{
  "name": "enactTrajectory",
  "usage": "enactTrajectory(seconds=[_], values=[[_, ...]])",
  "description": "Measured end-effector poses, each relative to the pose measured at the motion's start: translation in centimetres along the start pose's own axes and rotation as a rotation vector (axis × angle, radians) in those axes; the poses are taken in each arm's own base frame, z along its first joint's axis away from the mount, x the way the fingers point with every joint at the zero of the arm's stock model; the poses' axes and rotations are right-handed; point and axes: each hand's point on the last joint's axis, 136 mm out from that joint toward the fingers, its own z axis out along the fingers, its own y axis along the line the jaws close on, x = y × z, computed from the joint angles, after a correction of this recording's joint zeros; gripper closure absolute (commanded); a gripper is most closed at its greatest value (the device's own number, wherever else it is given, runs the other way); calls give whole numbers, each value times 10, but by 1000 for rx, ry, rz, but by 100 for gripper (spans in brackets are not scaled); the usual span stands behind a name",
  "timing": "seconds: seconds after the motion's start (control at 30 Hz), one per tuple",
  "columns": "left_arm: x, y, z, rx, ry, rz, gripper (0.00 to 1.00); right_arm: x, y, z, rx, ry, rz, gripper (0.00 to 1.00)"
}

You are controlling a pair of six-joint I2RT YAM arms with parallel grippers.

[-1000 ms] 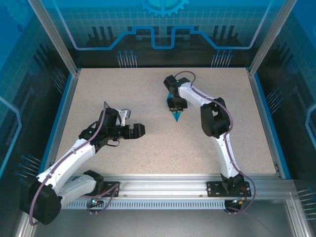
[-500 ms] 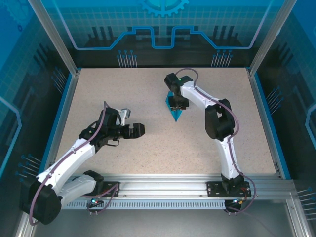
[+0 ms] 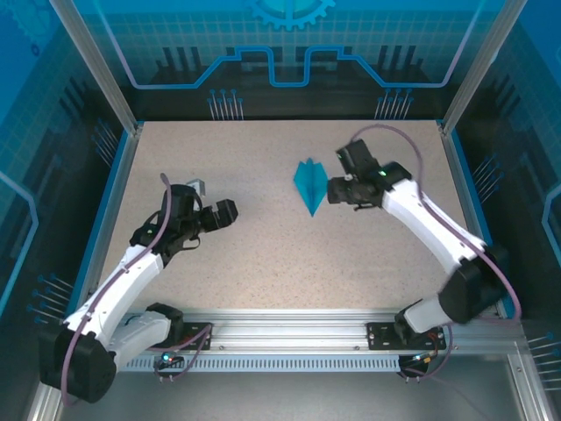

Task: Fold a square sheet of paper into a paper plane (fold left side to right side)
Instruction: Reset both arms

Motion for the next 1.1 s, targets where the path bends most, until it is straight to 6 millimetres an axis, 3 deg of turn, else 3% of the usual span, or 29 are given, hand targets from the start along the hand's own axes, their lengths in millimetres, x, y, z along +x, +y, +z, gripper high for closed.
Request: enactTrajectory(seconds=[0.07, 0.1, 0.2, 0.3, 0.4, 0.6, 0.73, 0.93, 1.1], values=[[-16, 11, -5, -57, -95, 8, 1, 9, -25, -5, 25, -55, 34, 3], [-24, 17, -8, -86, -149, 15, 1, 16, -41, -4, 47, -80, 59, 0], [-36, 36, -11, -162, -279, 56, 1, 37, -79, 4, 108, -121, 113, 0], [-34, 60, -5, -246, -338, 104, 1, 54, -111, 17, 160, -166, 161, 0], [-33, 80, 1, -326, -365, 139, 1, 65, -129, 31, 185, -227, 155, 0], [-40, 96, 23, -366, -395, 218, 1, 81, -139, 69, 190, -303, 82, 0], [-32, 93, 50, -319, -351, 302, 1, 68, -137, 86, 175, -370, 30, 0], [-31, 78, 75, -191, -348, 405, 1, 33, -123, 89, 121, -523, -66, 0], [-25, 77, 91, -113, -328, 452, 1, 24, -109, 101, 57, -558, -119, 0]])
